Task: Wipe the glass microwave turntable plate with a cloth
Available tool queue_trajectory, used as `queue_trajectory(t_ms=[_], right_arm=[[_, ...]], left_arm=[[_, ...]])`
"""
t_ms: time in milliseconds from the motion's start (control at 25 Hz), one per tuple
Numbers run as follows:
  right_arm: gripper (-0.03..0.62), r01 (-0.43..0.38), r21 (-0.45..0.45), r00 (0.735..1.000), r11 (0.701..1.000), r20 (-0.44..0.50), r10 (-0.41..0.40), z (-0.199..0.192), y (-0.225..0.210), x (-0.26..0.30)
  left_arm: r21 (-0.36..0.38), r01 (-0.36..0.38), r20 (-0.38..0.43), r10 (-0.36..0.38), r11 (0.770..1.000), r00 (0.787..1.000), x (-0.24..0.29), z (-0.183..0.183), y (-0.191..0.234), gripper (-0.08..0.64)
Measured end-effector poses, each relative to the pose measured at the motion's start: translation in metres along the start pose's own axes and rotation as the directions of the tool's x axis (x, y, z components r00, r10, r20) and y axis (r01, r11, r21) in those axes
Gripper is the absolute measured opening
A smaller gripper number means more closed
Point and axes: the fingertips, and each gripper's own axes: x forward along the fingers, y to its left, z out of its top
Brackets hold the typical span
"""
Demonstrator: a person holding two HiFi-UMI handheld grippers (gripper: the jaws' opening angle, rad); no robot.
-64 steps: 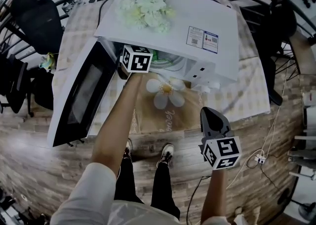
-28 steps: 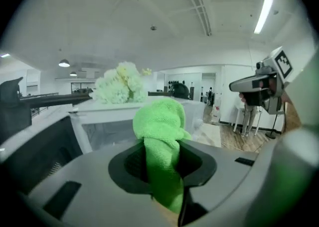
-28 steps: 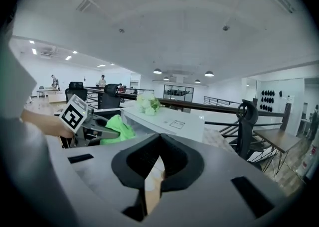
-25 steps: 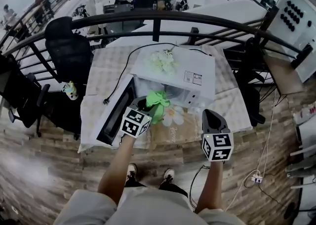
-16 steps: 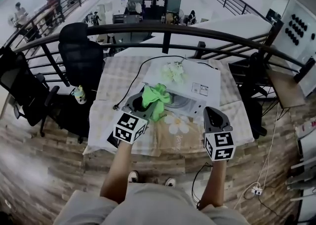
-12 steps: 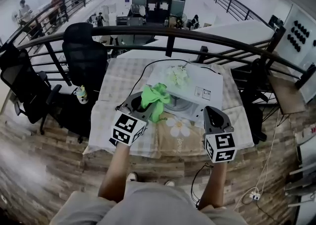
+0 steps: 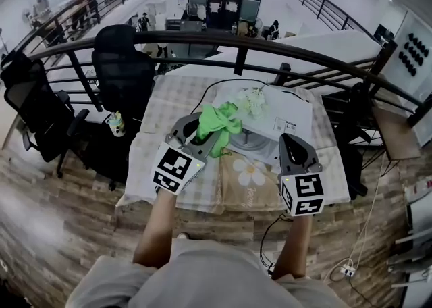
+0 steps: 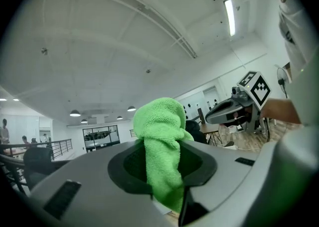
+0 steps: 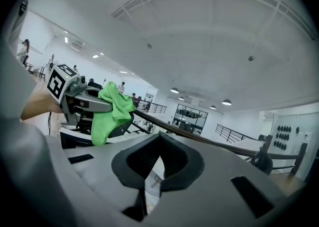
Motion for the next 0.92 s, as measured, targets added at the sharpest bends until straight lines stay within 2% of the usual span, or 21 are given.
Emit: queue_trajectory(t_ms=[240,640,920], right_arm=[[0.012,0.003,0.003,1.0,1.0,0.003,-0.003,0.004,-0.001,0.008],[0.012,0.004,0.001,0.999,1.0,-0.036,-0.004,-0.019,-0.006,0.006],[0.012,0.005,0.0,0.999,1.0,-0.044,-0.005,-0.015,-0.006,0.023]], left_arm=[[0.004,0.012,-0.004,-0.012,1.0,1.0,0.002,-0.002,0.007,0.13],[-0.012,0.032,-0.03,-0.032,0.999,0.999,0.007,-0.019,-0.004,0.13],[-0.022,0.025,-0.043,-0.026,0.999,0.999,0.013,-0.027,0.013,0.13]])
